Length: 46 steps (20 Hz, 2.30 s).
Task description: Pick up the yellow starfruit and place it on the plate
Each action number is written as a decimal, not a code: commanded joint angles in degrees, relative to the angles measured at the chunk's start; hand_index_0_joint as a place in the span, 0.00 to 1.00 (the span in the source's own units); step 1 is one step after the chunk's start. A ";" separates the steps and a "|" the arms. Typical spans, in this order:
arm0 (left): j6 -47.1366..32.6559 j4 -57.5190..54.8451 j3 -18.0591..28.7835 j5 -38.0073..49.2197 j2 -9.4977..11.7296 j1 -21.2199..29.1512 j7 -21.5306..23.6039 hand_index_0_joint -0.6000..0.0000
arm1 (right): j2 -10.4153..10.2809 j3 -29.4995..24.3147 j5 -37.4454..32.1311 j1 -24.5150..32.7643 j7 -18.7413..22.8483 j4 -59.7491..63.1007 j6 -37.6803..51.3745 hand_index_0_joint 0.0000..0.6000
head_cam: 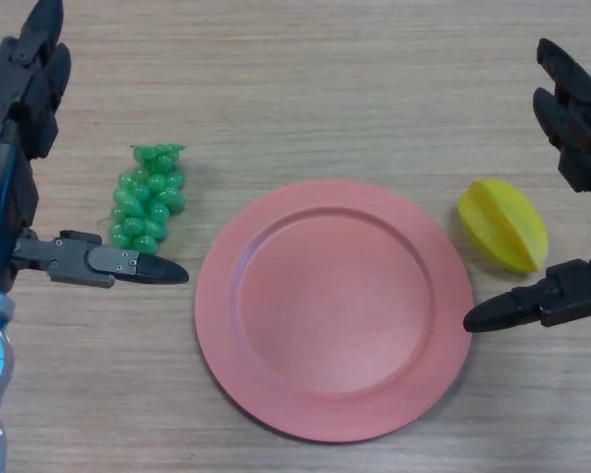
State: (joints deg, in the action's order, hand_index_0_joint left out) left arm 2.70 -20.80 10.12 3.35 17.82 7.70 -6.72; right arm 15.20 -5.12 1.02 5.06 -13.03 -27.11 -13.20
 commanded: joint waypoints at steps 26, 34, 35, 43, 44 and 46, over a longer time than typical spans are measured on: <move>-3.09 -7.82 3.05 1.78 0.17 -2.58 -2.05 1.00 | 6.68 -0.93 10.80 22.44 11.27 46.72 26.90 0.00; -3.27 -7.52 4.25 1.98 0.52 -3.08 -2.32 1.00 | 7.77 0.97 17.65 28.51 17.60 66.87 38.37 0.50; -3.20 -7.50 4.35 2.04 0.58 -3.09 -2.39 1.00 | 7.75 1.10 18.17 29.07 18.14 68.35 39.18 0.67; -3.26 -7.13 6.07 2.36 1.00 -4.12 -3.18 1.00 | 9.71 4.73 35.97 33.52 29.14 80.81 41.48 1.00; -2.95 -7.12 6.23 2.50 1.00 -3.86 -3.05 1.00 | 9.59 4.15 36.09 33.65 29.05 80.25 41.11 1.00; -3.13 -7.18 6.37 2.69 0.90 -3.97 -2.91 1.00 | 8.06 1.09 29.64 32.71 25.97 76.77 40.06 1.00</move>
State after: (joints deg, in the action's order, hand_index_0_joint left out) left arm 5.19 -25.36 12.82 3.86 16.15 2.00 -10.10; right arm 21.13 0.35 35.24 33.90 9.90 53.20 23.17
